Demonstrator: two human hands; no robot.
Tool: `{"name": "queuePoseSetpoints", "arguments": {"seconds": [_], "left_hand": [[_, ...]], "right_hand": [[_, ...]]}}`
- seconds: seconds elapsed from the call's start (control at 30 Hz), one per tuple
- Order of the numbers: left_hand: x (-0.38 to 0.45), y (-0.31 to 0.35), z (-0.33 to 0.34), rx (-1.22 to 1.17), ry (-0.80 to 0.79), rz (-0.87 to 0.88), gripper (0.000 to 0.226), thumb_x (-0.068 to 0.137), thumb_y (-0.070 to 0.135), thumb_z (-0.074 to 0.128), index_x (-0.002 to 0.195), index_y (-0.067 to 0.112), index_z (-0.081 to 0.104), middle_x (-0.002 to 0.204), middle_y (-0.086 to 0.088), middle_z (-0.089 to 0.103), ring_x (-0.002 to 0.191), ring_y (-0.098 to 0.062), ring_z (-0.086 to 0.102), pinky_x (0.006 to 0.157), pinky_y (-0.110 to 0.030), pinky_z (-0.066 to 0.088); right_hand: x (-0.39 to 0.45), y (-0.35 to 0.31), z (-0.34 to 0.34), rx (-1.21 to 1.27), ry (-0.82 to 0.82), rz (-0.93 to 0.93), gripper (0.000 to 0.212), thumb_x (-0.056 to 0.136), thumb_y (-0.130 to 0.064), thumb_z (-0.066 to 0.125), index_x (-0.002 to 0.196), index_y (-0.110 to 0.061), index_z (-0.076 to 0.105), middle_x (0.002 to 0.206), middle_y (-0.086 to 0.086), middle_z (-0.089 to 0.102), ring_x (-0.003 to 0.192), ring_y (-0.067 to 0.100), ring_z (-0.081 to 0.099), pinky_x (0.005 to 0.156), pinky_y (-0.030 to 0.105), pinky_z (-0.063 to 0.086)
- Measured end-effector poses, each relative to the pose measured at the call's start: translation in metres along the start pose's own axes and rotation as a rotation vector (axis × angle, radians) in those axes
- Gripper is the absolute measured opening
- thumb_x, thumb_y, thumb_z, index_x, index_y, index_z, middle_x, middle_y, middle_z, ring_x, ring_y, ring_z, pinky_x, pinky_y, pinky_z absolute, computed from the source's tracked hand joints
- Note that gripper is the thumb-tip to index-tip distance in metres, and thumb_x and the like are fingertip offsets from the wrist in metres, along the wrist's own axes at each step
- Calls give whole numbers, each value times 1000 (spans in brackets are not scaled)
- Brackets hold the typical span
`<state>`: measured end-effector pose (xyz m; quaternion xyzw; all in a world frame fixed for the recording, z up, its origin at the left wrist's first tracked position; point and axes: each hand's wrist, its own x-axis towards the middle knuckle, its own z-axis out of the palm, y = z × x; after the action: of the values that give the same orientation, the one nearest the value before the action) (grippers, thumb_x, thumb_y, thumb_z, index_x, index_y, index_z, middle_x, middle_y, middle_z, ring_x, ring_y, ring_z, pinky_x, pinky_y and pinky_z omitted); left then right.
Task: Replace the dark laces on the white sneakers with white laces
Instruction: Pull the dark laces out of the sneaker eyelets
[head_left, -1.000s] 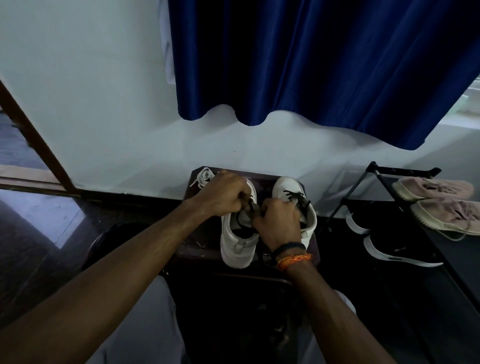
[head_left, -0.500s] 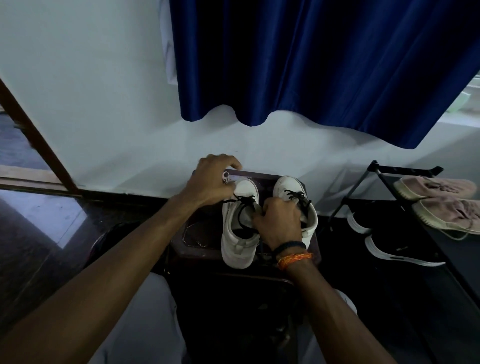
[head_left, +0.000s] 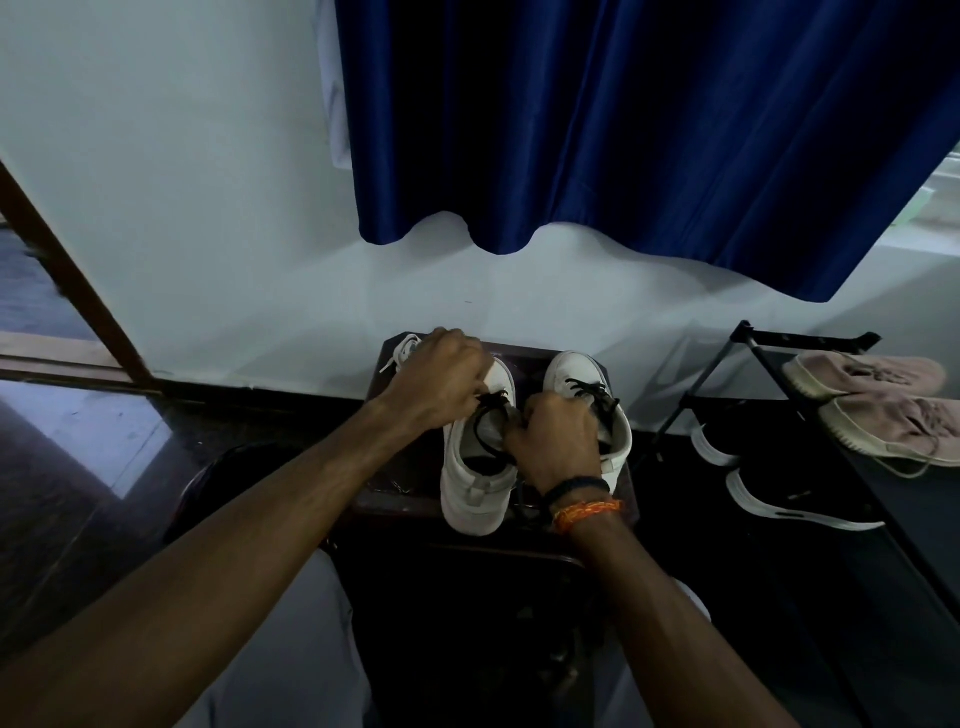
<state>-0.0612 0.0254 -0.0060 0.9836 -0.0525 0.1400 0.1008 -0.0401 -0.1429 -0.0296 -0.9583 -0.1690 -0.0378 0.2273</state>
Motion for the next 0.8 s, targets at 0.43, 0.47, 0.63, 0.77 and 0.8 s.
{"name": "queuePoseSetpoints", "arguments": {"seconds": [0.43,0.47,0.63,0.77,0.8], "left_hand": [[1,9,-9,-31,-139,89,18,73,18,74,91,21,76,85,3,72,83,-20,62,81,-29,43],[3,12,-5,10,-147,87,19,73,13,71,89,19,76,85,1,71,83,-22,62,80,-29,40],[5,12,-1,-30,-76,31,12,76,6,66,78,16,73,78,-2,67,79,-20,55,71,-29,35],[-2,-11,-13,-169,85,-192,10,78,9,67,74,16,73,78,-1,71,81,-20,59,73,-34,50],[-5,-21,-19,-201,167,-280,11,77,9,69,73,17,73,75,2,71,79,-20,63,74,-34,53]], "right_hand": [[0,-2,-3,-15,-27,-2,37,84,-44,66,84,-7,68,86,20,66,84,39,63,63,30,35],[0,-1,-3,-16,-25,0,35,84,-42,66,84,-7,68,86,20,66,84,39,63,63,30,34],[0,-1,2,-33,13,-6,43,89,-52,61,81,-10,67,85,19,66,83,39,62,63,30,33],[0,1,-4,-46,-18,-3,35,87,-40,63,88,-5,69,91,21,67,90,41,62,64,31,34],[0,1,-5,-50,-24,2,33,87,-37,63,89,-5,69,91,22,67,90,41,62,64,31,34]]}}
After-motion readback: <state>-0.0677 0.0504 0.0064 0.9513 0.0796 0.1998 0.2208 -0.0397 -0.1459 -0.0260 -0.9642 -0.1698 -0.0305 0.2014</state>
